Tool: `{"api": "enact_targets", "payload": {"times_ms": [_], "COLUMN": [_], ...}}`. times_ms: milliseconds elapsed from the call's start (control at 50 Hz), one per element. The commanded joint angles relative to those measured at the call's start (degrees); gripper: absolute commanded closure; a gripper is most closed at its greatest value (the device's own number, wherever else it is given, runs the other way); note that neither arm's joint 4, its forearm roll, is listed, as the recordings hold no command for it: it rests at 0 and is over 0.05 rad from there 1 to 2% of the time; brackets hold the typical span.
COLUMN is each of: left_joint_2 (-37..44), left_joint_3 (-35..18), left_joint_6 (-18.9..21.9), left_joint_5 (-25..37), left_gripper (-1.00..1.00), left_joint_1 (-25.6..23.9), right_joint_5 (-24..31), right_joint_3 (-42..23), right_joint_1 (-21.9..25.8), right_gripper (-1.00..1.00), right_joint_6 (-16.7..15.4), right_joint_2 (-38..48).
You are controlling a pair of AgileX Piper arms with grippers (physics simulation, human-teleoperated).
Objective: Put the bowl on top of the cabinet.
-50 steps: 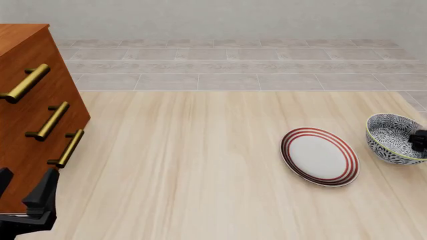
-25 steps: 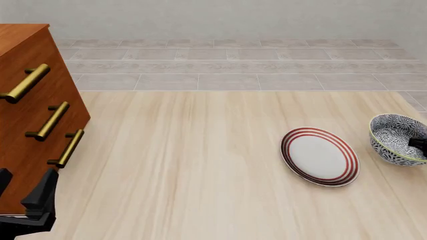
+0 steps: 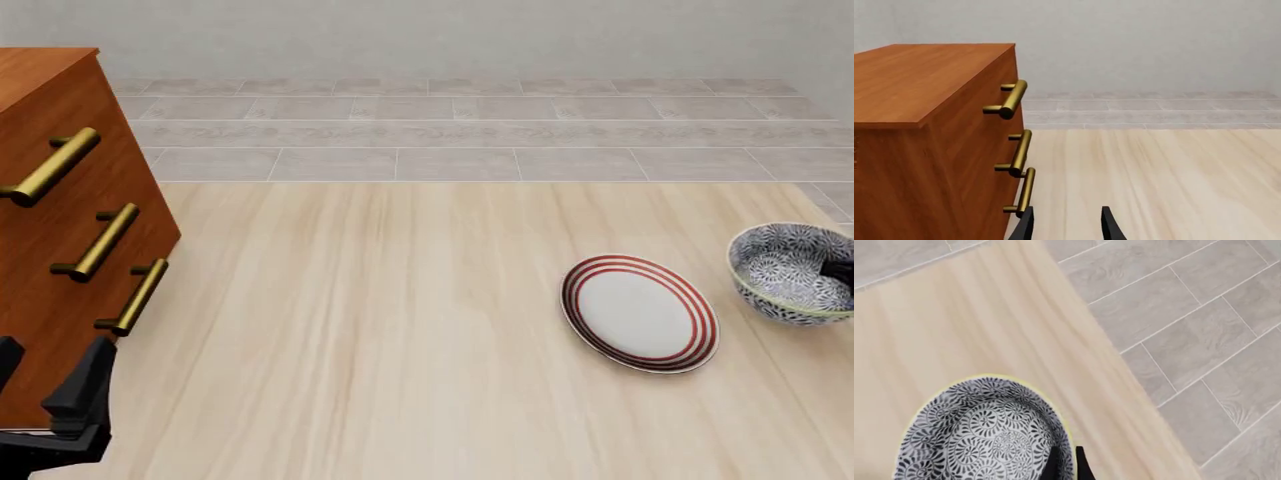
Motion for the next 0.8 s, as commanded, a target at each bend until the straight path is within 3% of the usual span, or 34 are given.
{"api": "enact_targets", "payload": {"times_ms": [20, 220, 460, 800], "left_joint_2": [-0.5, -0.9, -1.4, -1.8], "left_joint_3": [0.0, 0.0, 0.0, 0.0], "left_joint_6": [0.0, -0.1, -0.2, -0.3], "left_joint_5": [0.4, 0.7, 1.1, 1.2], "left_gripper": [-1.00, -1.00, -1.00, -1.00], "left_joint_1": [0.0, 0.1, 0.1, 0.1], "right_joint_5": [1.3, 3.3, 3.7, 6.1], "right_joint_3": [-0.7, -1.2, -1.2, -2.5], "right_joint_1": [0.4, 1.8, 1.6, 4.6], "right_gripper": [1.00, 1.00, 1.00, 1.00], "right_joint_6": [0.8, 1.9, -0.3, 1.2], "right_joint_2": [-2.3, -6.4, -10.5, -16.1]}}
